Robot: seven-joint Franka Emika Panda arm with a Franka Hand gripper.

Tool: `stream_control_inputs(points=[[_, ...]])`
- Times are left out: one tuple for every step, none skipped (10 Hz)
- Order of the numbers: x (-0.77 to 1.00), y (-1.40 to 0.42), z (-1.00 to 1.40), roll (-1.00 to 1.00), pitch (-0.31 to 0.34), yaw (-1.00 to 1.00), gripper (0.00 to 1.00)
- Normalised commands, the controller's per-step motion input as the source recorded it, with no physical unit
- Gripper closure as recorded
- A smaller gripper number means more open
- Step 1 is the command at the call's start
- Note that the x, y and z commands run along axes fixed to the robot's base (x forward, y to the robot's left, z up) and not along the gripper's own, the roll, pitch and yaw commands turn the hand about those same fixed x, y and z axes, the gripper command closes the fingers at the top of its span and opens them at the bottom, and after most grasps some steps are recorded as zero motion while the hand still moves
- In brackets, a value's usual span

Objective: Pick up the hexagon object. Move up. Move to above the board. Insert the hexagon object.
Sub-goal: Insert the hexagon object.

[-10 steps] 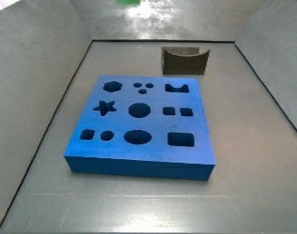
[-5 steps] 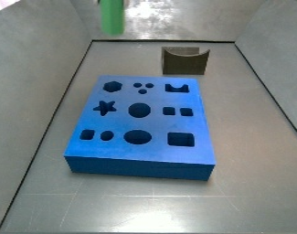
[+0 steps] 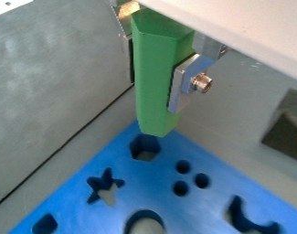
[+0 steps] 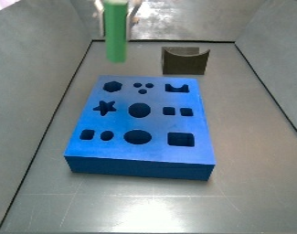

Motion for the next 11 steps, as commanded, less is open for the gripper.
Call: stream_control_inputs(points=[[0.00, 0.00, 0.00, 0.00, 0.014, 0.00, 1.00], [-0.04, -0.03, -0.62, 0.00, -0.220, 0.00, 1.00], [-0.10, -0.04, -0.91, -0.05, -0.309, 0.00, 1.00], [0.00, 0.00, -0.04, -0.02, -0.069, 0.00, 1.00], [0.00, 0.00, -0.01, 0.01, 0.000, 0.00, 1.00], [-0.05, 0.00, -0.67, 0.03, -0.206, 0.02, 1.00], [-0.13, -0.04, -0.74, 0.00, -0.326, 0.07, 1.00], [0.00, 0.00, -0.13, 0.00, -0.080, 0.03, 1.00], [0.00, 0.00, -0.04, 0.01, 0.000, 0.00, 1.00], [-0.04, -0.10, -0.44, 0.14, -0.091, 0.00, 1.00], [-0.19, -0.15, -0.54, 0.10, -0.200, 0.00, 1.00]])
